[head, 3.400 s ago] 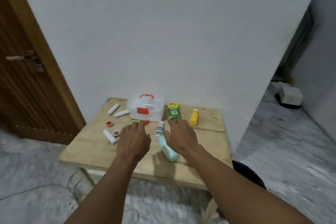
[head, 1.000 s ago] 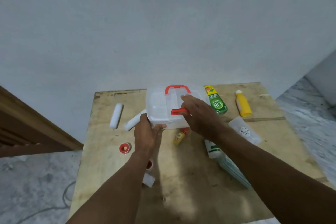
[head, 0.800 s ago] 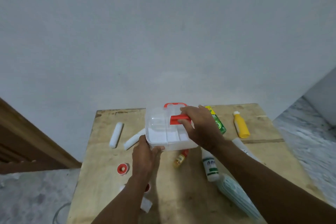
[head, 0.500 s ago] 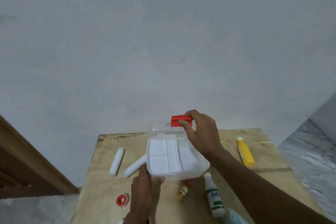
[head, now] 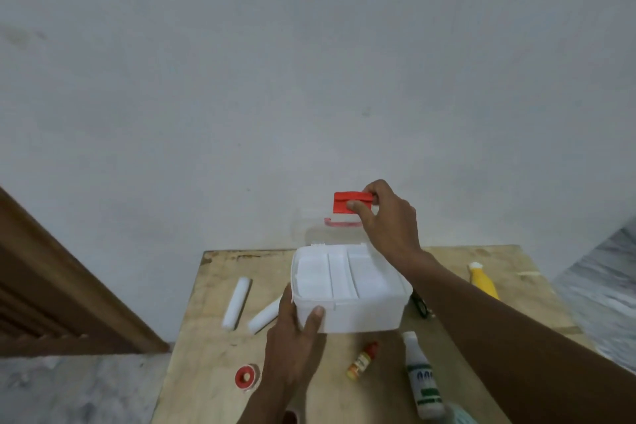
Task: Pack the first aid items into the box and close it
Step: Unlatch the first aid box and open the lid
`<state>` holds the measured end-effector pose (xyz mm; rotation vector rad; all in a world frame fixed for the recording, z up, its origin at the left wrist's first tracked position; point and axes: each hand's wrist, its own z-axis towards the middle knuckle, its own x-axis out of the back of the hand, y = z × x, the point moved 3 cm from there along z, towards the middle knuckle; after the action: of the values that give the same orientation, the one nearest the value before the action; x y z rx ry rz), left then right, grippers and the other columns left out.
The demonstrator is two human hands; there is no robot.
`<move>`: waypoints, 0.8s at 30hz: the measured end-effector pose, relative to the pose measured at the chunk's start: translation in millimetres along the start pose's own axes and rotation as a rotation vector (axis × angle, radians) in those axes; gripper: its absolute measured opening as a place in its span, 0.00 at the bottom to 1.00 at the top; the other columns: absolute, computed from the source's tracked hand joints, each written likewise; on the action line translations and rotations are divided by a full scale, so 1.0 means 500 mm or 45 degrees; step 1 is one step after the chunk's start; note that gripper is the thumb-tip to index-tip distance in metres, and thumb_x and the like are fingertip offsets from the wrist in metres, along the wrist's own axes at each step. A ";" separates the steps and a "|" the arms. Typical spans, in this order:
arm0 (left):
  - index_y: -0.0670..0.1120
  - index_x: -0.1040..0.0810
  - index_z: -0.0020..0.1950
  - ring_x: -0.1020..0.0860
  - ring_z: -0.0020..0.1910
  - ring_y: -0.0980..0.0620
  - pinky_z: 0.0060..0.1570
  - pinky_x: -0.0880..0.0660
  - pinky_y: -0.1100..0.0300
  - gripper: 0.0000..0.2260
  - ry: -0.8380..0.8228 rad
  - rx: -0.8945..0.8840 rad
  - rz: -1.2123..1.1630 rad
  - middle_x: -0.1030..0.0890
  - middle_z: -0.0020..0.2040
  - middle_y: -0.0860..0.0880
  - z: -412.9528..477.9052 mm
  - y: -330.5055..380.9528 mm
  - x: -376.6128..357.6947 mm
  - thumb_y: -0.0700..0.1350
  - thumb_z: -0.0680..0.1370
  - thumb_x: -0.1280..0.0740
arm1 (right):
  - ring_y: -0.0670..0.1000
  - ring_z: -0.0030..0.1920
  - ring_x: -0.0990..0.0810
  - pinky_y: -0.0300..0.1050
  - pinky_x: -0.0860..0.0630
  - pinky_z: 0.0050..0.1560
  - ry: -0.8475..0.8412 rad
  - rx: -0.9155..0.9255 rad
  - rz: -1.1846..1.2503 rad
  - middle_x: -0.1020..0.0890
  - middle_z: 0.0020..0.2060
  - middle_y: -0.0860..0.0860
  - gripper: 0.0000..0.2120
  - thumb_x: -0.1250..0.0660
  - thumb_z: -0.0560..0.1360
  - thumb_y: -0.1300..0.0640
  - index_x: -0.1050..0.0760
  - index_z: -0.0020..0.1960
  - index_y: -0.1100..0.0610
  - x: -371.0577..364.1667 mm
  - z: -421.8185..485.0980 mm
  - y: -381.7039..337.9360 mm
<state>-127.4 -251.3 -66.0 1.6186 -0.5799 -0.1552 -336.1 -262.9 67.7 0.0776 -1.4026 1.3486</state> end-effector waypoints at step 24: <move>0.71 0.34 0.70 0.20 0.56 0.57 0.53 0.21 0.54 0.31 0.000 0.153 -0.050 0.20 0.60 0.60 -0.023 -0.011 0.011 0.71 0.67 0.37 | 0.56 0.52 0.25 0.49 0.28 0.54 0.001 0.081 -0.089 0.21 0.48 0.54 0.07 0.30 0.76 0.55 0.22 0.52 0.55 -0.003 0.042 0.021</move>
<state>-116.2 -243.5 -68.4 1.7474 -0.5666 -0.1512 -355.8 -275.5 66.0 0.1666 -1.3444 1.3353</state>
